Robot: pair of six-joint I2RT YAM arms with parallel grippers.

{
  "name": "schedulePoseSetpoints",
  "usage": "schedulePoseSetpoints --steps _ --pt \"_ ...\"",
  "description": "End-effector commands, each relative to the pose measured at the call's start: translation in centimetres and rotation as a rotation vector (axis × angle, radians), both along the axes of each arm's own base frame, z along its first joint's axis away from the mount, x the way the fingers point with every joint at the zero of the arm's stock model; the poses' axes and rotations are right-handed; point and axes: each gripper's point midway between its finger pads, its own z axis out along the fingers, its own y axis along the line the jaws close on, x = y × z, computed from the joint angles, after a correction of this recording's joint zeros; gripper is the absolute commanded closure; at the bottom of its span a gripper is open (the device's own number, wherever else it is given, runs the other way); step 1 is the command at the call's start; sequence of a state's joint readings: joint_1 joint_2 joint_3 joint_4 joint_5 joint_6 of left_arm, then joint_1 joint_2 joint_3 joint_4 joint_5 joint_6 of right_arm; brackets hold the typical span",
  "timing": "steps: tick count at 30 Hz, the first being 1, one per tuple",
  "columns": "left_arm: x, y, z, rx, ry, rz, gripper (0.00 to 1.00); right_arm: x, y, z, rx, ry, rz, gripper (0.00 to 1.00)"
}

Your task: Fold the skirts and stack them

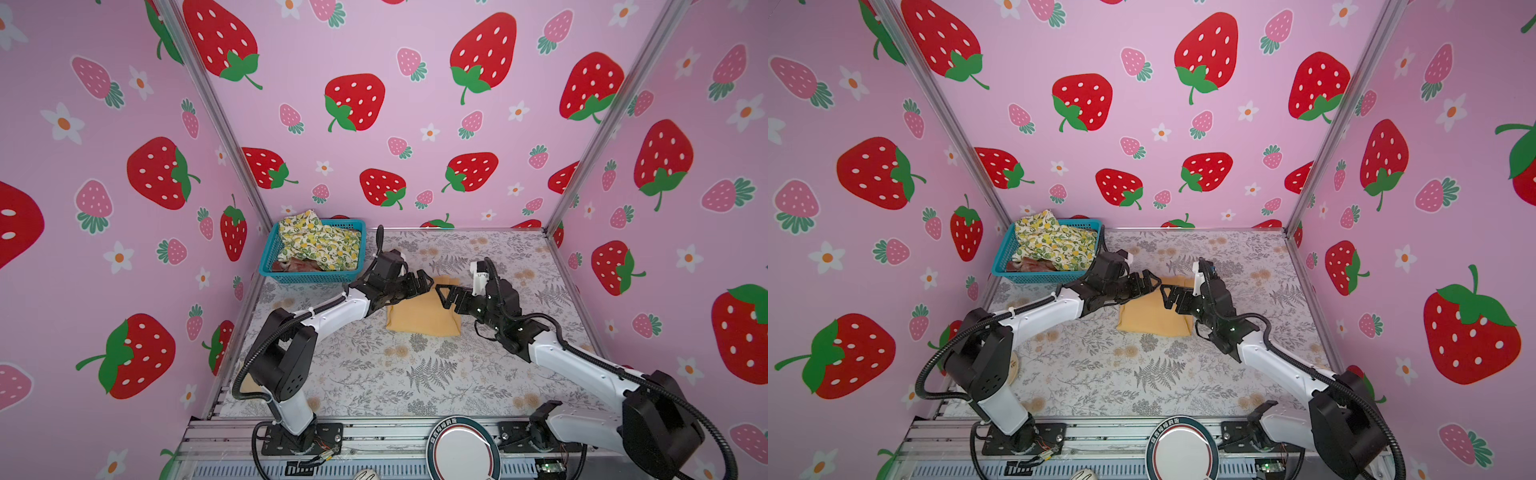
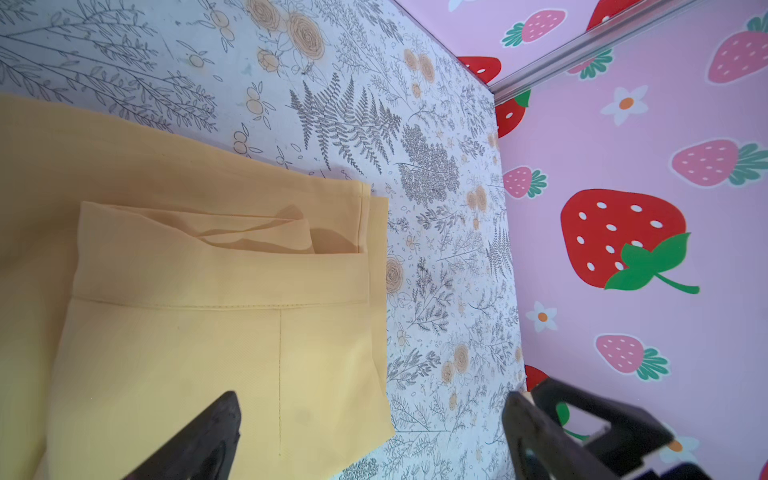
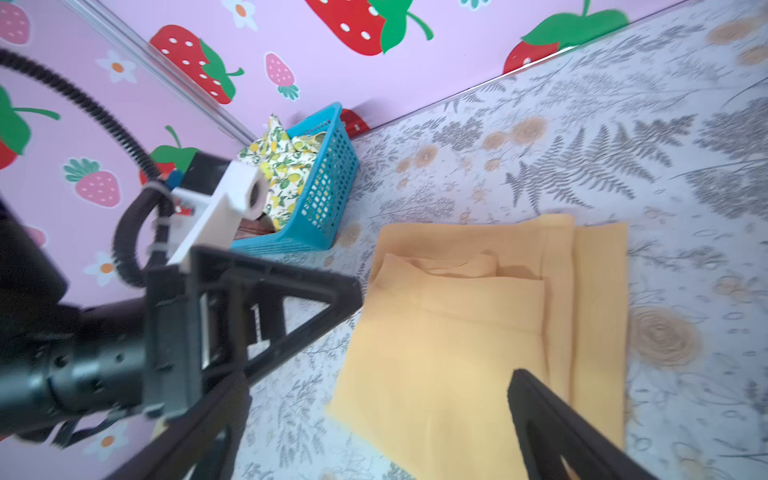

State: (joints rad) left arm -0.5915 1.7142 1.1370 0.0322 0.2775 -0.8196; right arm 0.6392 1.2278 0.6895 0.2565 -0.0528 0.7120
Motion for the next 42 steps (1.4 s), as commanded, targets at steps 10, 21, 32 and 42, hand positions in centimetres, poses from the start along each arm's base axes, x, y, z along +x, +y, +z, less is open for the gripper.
schedulePoseSetpoints --steps 10,21,32,42 --pt "-3.4 2.8 -9.2 0.082 0.156 0.024 0.01 2.2 -3.4 -8.0 -0.315 0.145 -0.016 0.00" --pt "-4.3 3.6 -12.4 0.100 0.207 0.032 0.00 3.0 -1.9 -14.5 -0.426 0.285 0.083 0.00" --pt "-3.9 3.4 -11.5 0.098 0.196 0.036 0.00 3.4 -3.4 -18.2 -0.534 0.361 0.025 0.00" --pt "-3.0 3.6 -7.8 0.109 0.128 0.044 0.00 3.2 -2.5 -19.1 -0.492 0.397 0.046 0.10"
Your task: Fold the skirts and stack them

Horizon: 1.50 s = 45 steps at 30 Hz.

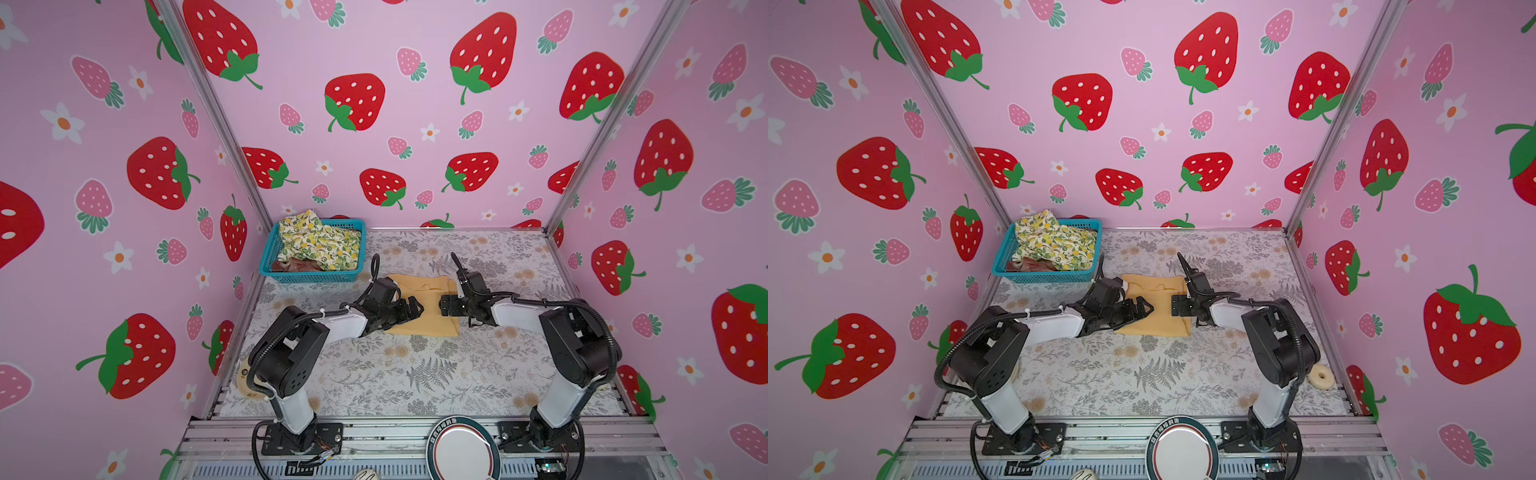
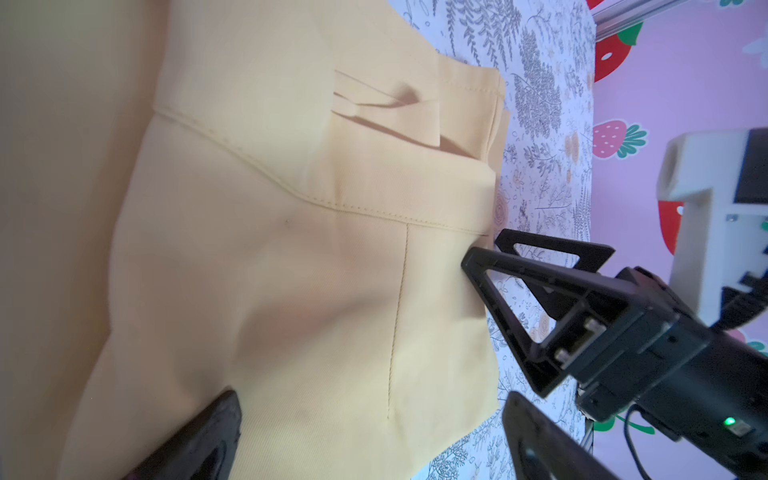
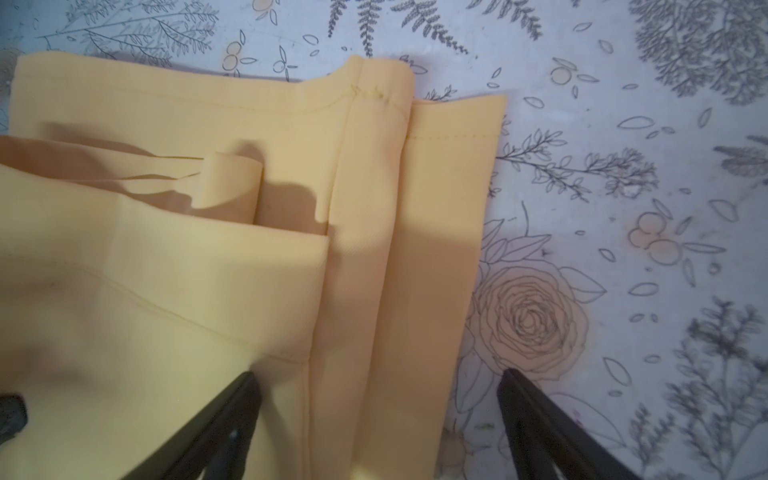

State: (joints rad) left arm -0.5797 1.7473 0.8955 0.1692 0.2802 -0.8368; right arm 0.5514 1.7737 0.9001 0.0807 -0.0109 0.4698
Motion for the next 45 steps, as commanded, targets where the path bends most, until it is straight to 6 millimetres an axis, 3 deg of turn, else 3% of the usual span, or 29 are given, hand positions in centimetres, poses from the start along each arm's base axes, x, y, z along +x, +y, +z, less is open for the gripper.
schedulePoseSetpoints --steps 1,6,12,19,22,28,33,41,45 --pt "0.6 0.7 1.4 0.045 -0.006 0.018 0.00 -1.8 -0.6 -2.5 -0.025 0.108 -0.001 0.12" --pt "1.0 0.6 3.7 0.033 -0.044 0.021 0.01 -1.8 -0.2 -3.0 -0.008 0.122 0.003 0.21" --pt "1.3 0.9 5.8 0.044 -0.080 0.022 0.01 -2.2 0.7 -3.6 0.036 0.151 0.015 0.39" --pt "1.3 1.9 7.5 0.046 -0.104 0.040 0.01 -2.5 1.6 -3.9 0.082 0.174 0.029 0.65" --pt "1.0 2.7 7.9 0.051 -0.110 0.054 0.01 -2.5 2.0 -4.0 0.093 0.185 0.039 0.85" --pt "0.6 4.8 8.6 0.071 -0.123 0.088 0.01 -1.7 2.3 -3.6 0.072 0.183 0.057 0.99" --pt "0.5 6.8 9.5 0.137 -0.160 0.119 0.01 0.3 -0.9 -1.6 -0.079 0.114 0.024 1.00" --pt "0.9 7.9 10.6 0.133 -0.183 0.137 0.01 4.8 -9.4 1.7 -0.391 0.049 -0.060 1.00" --pt "1.3 8.2 10.5 0.131 -0.183 0.145 0.01 6.9 -13.1 3.2 -0.454 0.034 -0.133 0.99"
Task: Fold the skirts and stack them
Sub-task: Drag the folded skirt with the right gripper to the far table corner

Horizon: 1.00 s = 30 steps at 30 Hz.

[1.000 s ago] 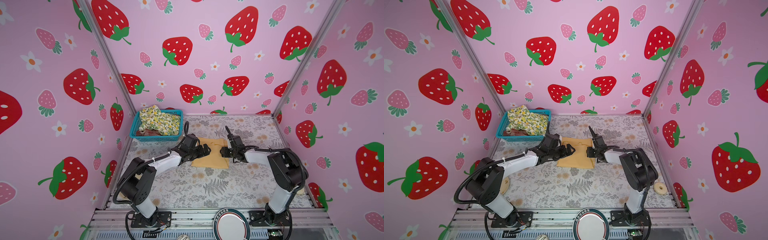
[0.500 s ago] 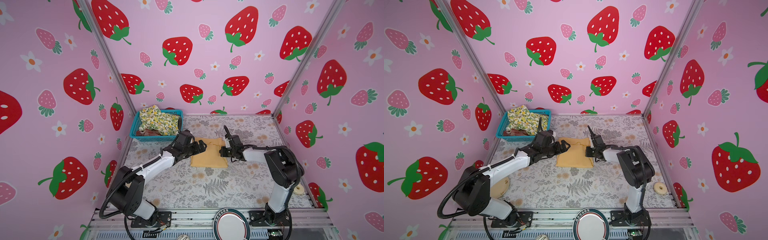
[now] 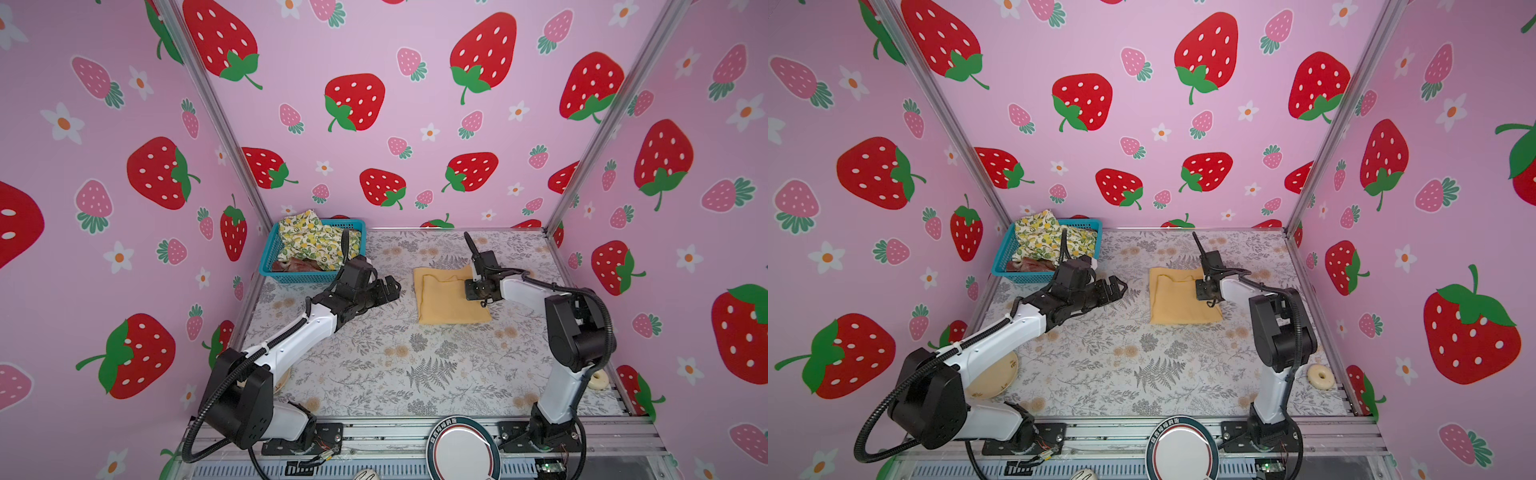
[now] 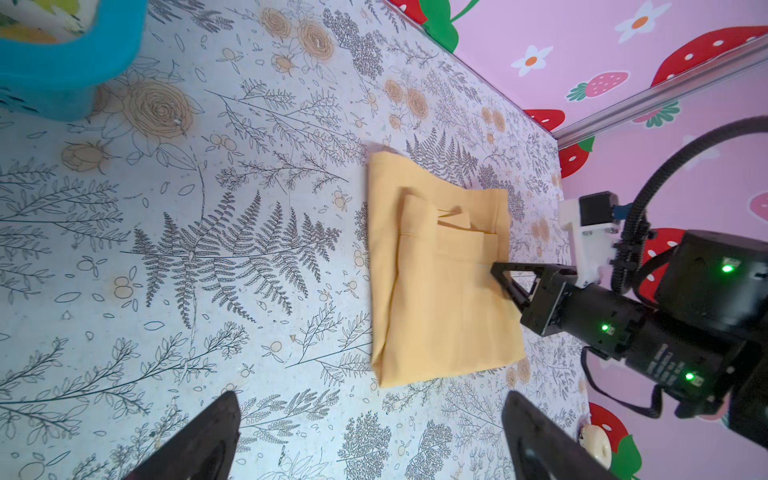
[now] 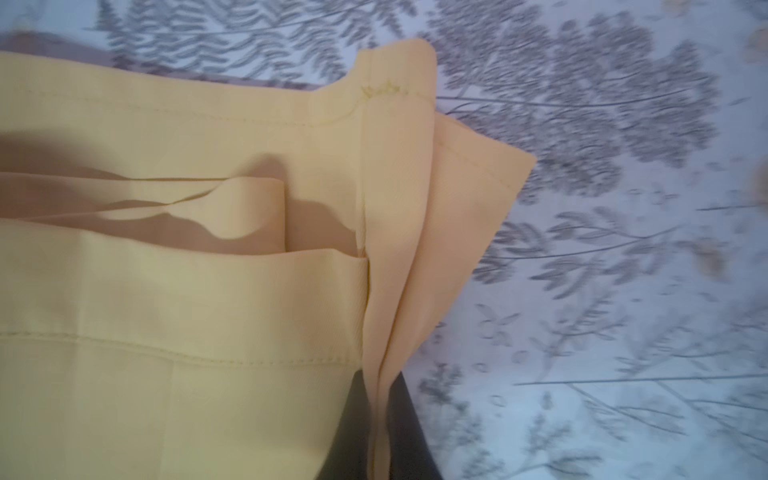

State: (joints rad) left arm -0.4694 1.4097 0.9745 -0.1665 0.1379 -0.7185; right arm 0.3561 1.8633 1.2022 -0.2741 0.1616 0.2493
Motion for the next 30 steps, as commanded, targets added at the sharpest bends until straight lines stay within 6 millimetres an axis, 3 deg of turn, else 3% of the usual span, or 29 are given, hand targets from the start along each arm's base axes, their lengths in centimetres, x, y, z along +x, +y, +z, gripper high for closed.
schedulePoseSetpoints --steps 1,14,19,26,27,30 --pt "0.1 0.8 -0.2 0.024 0.002 0.016 0.01 1.0 -4.3 1.5 -0.170 -0.006 -0.044 0.99" --pt "0.8 2.9 -0.2 0.025 0.010 0.063 0.01 10.4 -10.3 4.2 -0.359 -0.109 -0.139 0.96" --pt "1.3 3.8 0.2 0.033 0.014 0.085 0.01 12.7 -13.2 5.0 -0.381 -0.127 -0.176 0.96" --pt "2.9 5.3 1.0 0.048 0.015 0.134 0.01 15.2 -15.1 5.3 -0.418 -0.147 -0.175 0.93" --pt "3.1 5.6 1.2 0.050 0.012 0.145 0.01 15.5 -15.3 5.3 -0.423 -0.150 -0.175 0.92" --pt "3.8 6.4 1.8 0.048 0.006 0.181 0.01 16.2 -16.1 4.9 -0.451 -0.152 -0.202 0.76"
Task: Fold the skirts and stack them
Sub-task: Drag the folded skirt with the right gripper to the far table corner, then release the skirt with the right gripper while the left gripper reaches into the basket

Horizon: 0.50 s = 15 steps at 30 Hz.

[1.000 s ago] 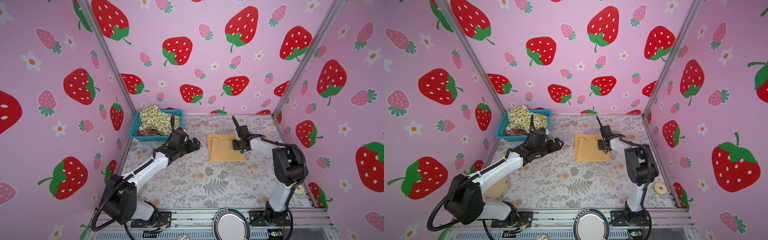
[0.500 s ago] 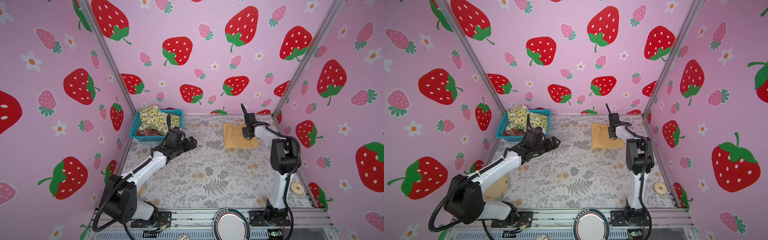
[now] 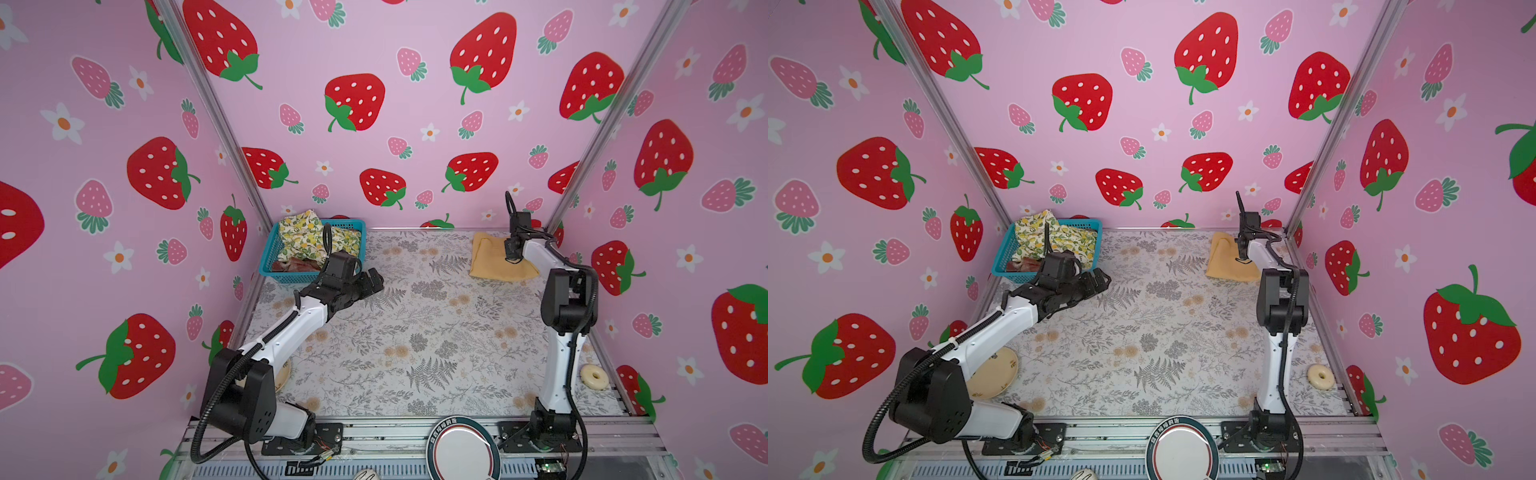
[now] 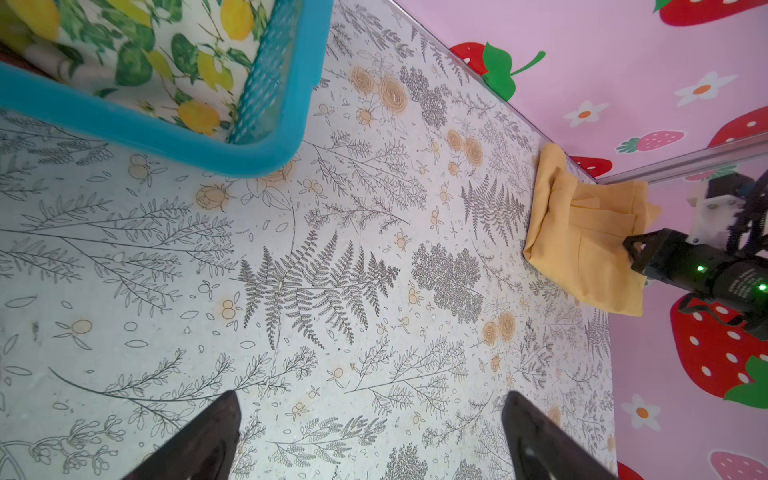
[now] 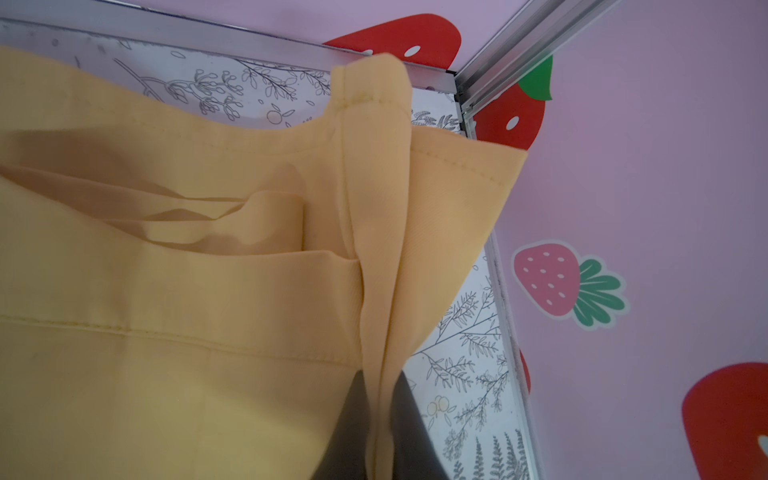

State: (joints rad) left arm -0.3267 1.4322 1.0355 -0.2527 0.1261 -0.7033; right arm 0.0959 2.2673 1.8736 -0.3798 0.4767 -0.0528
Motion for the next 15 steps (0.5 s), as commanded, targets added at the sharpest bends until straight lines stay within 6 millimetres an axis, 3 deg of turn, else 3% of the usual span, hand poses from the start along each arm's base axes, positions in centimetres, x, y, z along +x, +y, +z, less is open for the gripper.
schedulePoseSetpoints --steps 1,4,9,10,15 --pt "1.4 1.1 1.8 0.019 -0.032 0.049 0.01 0.8 -0.6 0.0 -0.050 0.004 -0.004 0.68" --pt "2.1 1.9 2.4 0.034 -0.034 0.070 0.01 1.6 0.1 0.5 -0.003 -0.029 0.009 0.43" --pt "3.5 3.9 4.1 0.058 -0.055 0.133 0.01 2.2 2.0 3.5 0.110 -0.110 0.029 0.28" --pt "3.9 4.4 4.5 0.062 -0.064 0.151 0.01 2.1 2.5 4.3 0.138 -0.130 0.032 0.02" --pt "6.0 7.1 5.4 0.109 -0.058 0.217 0.01 1.1 6.9 8.0 0.277 -0.192 0.113 0.00"
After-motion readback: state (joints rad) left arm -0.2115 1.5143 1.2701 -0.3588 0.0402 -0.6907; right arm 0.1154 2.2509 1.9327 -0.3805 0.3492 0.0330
